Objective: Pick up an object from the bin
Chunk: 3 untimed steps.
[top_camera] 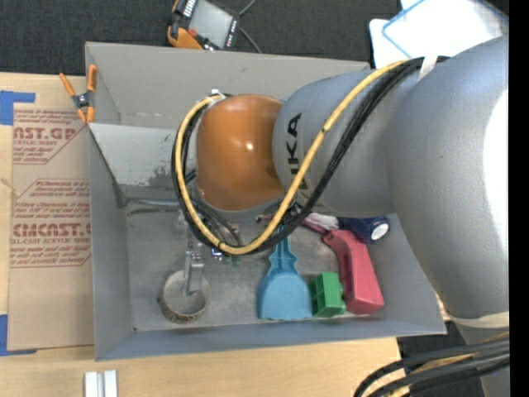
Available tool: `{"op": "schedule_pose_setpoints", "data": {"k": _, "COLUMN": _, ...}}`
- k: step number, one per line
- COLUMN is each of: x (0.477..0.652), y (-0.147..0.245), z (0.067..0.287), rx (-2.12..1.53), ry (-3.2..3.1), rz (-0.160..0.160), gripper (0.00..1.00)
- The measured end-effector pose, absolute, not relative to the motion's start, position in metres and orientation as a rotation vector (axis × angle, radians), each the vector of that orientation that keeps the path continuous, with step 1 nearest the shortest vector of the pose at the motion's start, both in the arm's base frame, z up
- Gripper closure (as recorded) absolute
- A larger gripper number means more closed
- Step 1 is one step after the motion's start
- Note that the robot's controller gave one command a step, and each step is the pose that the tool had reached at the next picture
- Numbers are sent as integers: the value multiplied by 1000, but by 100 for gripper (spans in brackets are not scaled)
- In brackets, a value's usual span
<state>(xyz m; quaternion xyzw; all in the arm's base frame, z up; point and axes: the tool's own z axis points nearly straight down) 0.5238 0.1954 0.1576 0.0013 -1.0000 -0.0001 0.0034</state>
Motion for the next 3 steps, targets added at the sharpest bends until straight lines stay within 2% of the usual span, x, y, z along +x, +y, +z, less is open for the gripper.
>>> {"op": "schedule_pose_setpoints", "data": {"k": 1, "x": 526, "y": 195, "z": 162, "rx": 1, "ry": -3142, "rz": -3, "gripper": 0}}
{"op": "schedule_pose_setpoints", "data": {"k": 2, "x": 525, "y": 202, "z": 69, "rx": 686, "ry": -3061, "rz": -3, "gripper": 0}}
{"op": "schedule_pose_setpoints", "data": {"k": 3, "x": 528, "y": 205, "z": 134, "rx": 657, "ry": -3078, "rz": -5, "gripper": 0}}
